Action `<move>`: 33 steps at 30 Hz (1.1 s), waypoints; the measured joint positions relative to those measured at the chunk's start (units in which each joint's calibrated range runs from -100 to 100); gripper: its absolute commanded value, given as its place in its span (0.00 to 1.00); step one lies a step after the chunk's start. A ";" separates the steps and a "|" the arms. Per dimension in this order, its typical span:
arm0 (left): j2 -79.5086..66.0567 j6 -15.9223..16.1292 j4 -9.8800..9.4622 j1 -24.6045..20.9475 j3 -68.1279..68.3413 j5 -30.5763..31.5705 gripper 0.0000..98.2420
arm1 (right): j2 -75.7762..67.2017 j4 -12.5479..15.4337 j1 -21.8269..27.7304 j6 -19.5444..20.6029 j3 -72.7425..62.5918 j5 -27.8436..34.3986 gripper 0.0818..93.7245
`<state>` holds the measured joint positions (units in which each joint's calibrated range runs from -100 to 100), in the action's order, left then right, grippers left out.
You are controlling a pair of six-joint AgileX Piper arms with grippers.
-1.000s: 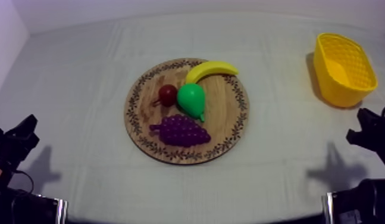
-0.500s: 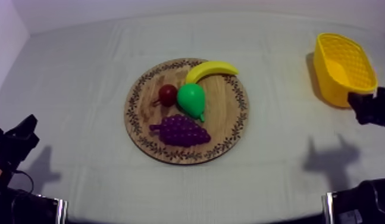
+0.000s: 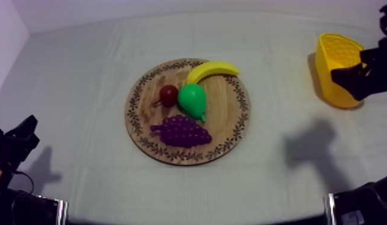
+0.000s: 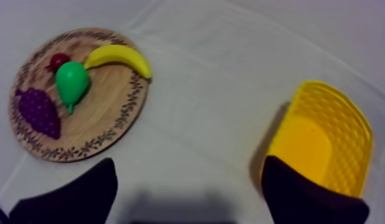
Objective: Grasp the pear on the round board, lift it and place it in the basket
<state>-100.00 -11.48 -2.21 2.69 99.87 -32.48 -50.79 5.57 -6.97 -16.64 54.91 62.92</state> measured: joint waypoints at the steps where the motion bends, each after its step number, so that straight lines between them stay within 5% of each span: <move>1: 0.00 0.03 0.00 0.00 0.00 0.00 0.00 | 1.17 0.09 -0.97 -0.12 -0.79 0.32 0.84; 11: 0.00 0.03 0.00 0.00 0.00 0.00 0.00 | 10.02 5.32 -5.90 -7.76 -3.75 -1.54 0.72; 17: 0.00 0.03 0.00 0.00 0.00 0.00 0.00 | 14.37 7.90 -8.51 -11.99 -4.10 -5.79 0.77; 33: 0.00 -0.01 0.00 0.00 0.00 0.00 0.00 | 32.95 7.88 -18.68 -10.03 -6.50 -22.54 0.82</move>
<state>-100.00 -11.48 -2.21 2.69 99.87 -32.48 -17.85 13.45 -25.65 -26.66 48.41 40.38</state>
